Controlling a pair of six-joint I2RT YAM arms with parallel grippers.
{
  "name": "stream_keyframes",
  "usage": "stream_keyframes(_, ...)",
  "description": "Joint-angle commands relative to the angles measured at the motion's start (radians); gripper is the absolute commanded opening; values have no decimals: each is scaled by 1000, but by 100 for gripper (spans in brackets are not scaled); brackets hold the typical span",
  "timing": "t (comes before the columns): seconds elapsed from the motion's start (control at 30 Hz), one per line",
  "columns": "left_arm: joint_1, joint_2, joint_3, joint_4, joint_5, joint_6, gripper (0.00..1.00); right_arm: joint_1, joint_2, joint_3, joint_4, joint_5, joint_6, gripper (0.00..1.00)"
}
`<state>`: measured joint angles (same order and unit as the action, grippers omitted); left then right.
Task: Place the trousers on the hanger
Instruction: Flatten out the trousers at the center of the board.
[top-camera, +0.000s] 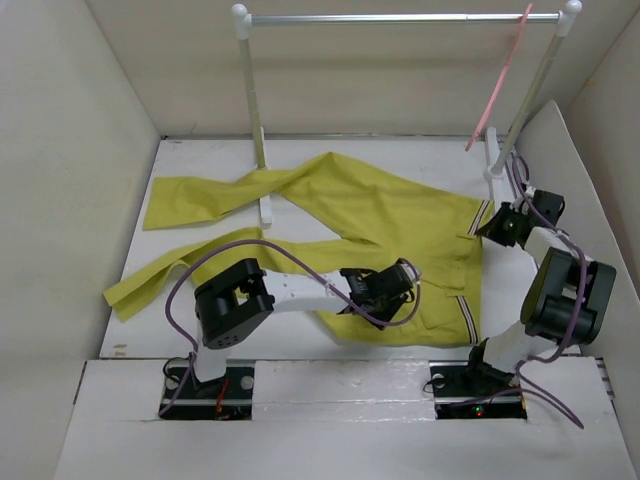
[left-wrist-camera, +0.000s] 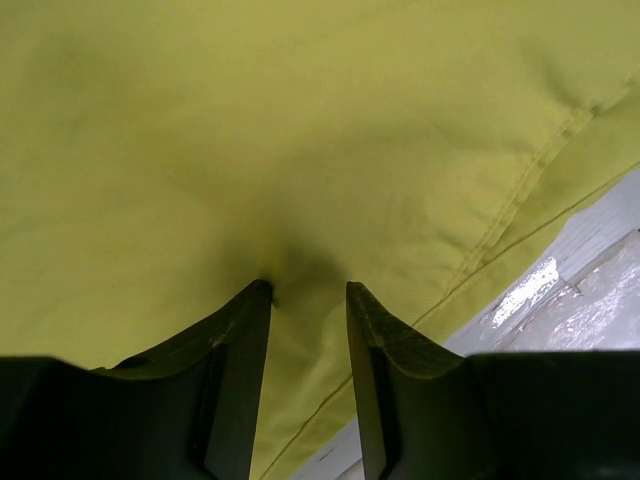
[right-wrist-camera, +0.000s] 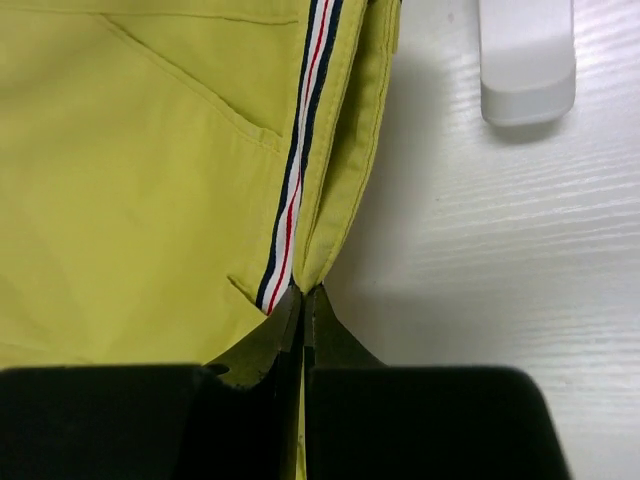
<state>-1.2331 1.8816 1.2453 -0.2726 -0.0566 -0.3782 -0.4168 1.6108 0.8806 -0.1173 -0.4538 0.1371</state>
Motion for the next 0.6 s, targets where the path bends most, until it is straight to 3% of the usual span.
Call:
stream_keyframes(0.0, 1, 16, -12, 10, 93, 36, 31, 4, -133, 102, -10, 36, -23, 0)
stream_keyframes(0.07, 1, 36, 3, 19, 144, 41, 31, -8, -138, 190, -77, 84, -43, 0)
stream_keyframes(0.2, 1, 95, 81, 32, 276, 48, 29, -56, 2, 357, -186, 167, -65, 0)
stream_keyframes(0.33, -8, 181, 277, 13, 414, 39, 34, -79, 164, 543, -283, 268, -93, 3)
stream_keyframes(0.37, -8, 201, 319, -6, 435, 33, 35, -79, 182, 566, -286, 315, -96, 9)
stream_keyframes(0.47, -8, 287, 498, -22, 529, -22, 48, -79, 221, 661, -308, 373, -88, 67)
stream_keyframes(0.57, -19, 294, 566, -36, 516, -33, 51, -66, 192, 679, -341, 321, -97, 73)
